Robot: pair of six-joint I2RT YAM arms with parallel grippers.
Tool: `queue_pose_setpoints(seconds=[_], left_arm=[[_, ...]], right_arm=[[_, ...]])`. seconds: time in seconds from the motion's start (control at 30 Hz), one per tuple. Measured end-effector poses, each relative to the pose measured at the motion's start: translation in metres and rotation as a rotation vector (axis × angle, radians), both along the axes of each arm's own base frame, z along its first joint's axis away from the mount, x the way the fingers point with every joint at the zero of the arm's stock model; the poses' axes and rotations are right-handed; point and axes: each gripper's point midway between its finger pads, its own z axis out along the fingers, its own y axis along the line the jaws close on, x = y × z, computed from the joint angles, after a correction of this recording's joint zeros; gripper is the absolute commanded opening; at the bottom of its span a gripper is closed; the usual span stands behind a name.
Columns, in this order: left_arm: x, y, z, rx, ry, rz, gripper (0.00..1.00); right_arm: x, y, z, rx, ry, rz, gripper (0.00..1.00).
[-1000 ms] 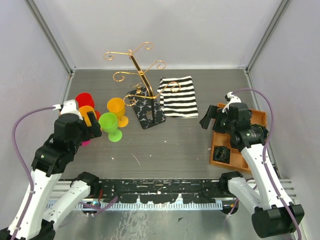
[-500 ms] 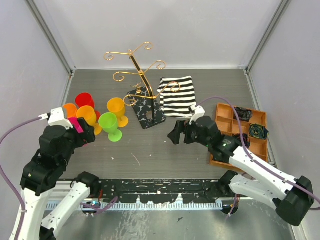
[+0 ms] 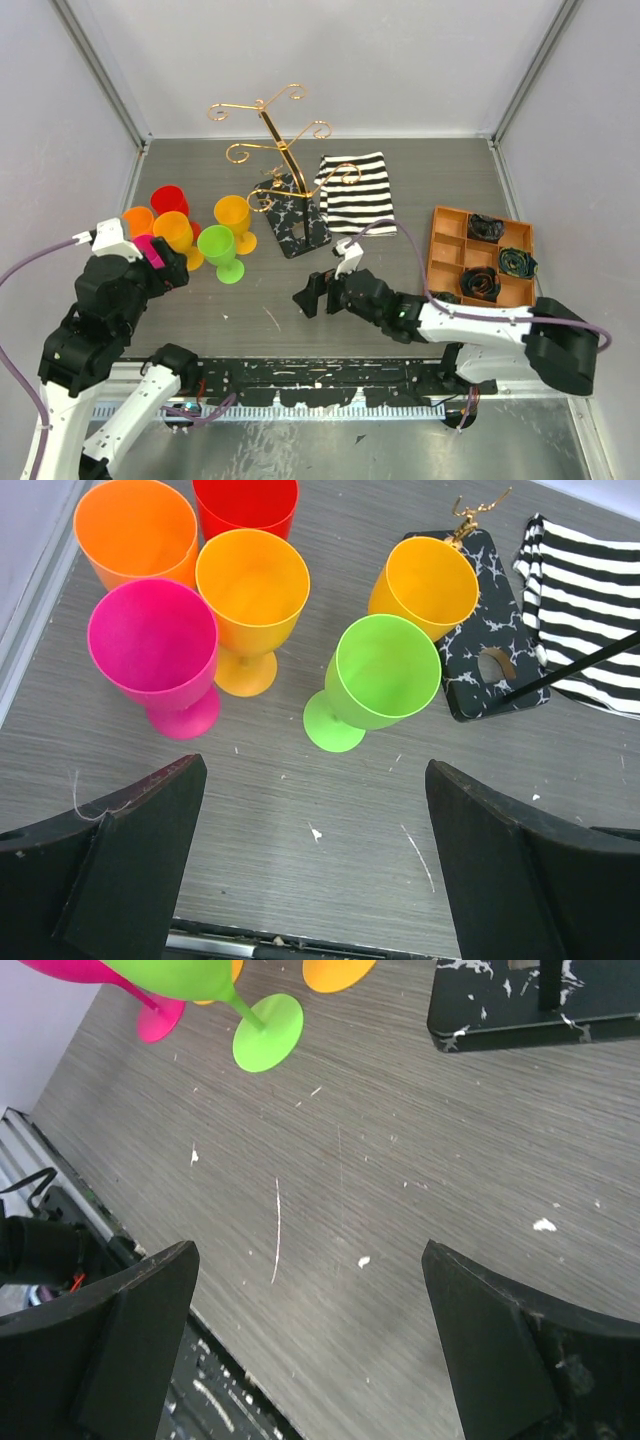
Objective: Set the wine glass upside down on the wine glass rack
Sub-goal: Pick up the wine glass at the center of the board.
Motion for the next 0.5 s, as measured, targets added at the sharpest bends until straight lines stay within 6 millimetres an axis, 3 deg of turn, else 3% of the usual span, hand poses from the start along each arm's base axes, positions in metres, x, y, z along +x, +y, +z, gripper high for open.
queue_pose_setpoints(seconds=[0.13,0.33,0.5], left_arm=[[0.003,-0.001,-0.004,0.003,0.025,0.008,0.98],[0.003,-0.001,-0.007,-0.002,0.038,0.014,0.98],[0.002,-0.001,-0.014,0.003,0.050,0.014,0.98]], right_arm=[[0.000,0.022,-0.016,0.009,-0.062,0.020,0.98],[0.002,0.063,-0.057,-0.038,-0.164,0.096,0.94],[0.014,0.104,-0.055,0.036,-0.308,0.136,0.90]])
